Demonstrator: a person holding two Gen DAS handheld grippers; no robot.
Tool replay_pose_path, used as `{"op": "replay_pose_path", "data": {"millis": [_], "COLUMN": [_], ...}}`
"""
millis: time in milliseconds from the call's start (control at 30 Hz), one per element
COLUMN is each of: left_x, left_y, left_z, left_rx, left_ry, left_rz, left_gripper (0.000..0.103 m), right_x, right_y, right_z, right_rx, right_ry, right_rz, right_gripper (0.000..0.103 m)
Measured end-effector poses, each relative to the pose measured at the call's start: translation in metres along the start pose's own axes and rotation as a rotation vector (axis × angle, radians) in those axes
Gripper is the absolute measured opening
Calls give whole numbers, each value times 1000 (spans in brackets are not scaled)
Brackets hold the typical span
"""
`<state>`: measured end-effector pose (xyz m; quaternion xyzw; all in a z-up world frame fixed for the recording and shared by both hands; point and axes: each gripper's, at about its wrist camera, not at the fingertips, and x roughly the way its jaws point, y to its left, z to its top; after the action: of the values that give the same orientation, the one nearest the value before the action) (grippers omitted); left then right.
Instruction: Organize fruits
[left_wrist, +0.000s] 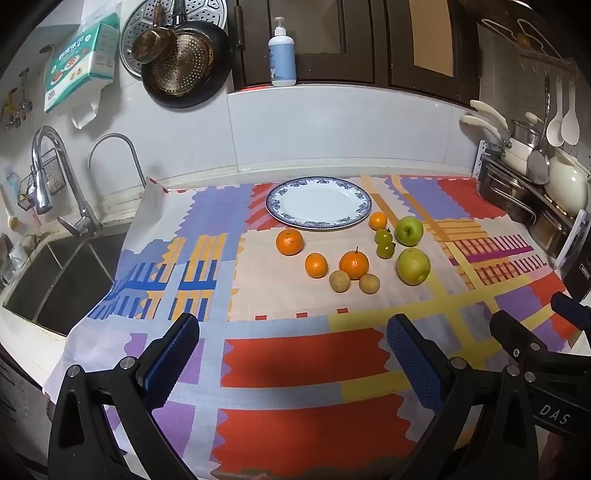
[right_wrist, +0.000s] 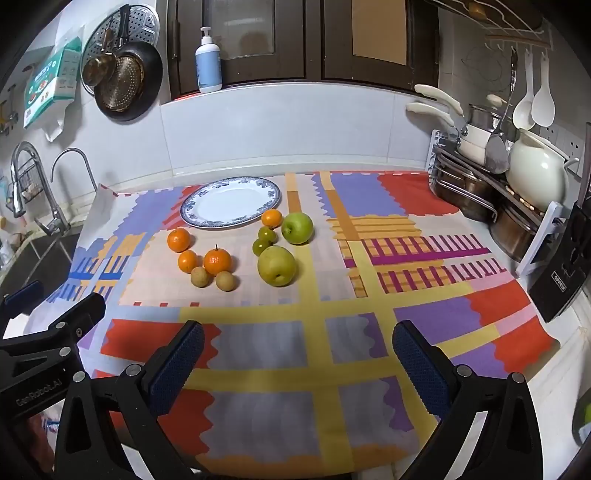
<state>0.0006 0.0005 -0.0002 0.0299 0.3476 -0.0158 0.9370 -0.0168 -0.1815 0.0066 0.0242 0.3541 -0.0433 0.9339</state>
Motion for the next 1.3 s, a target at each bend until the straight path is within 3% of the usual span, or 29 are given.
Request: {"op": "replay_pose_path", "data": {"millis": [1300], "left_x": [-4], "left_y": [0], "left_z": [5], "left_rx": [-15], "left_ry": [-36], "left_rz": [-4], "left_gripper": [103], "right_x": [-4], "right_y": [-5], "right_z": [4], "right_rx": [13], "right_ry": [-23], "right_rz": [2], "right_gripper": [103]}}
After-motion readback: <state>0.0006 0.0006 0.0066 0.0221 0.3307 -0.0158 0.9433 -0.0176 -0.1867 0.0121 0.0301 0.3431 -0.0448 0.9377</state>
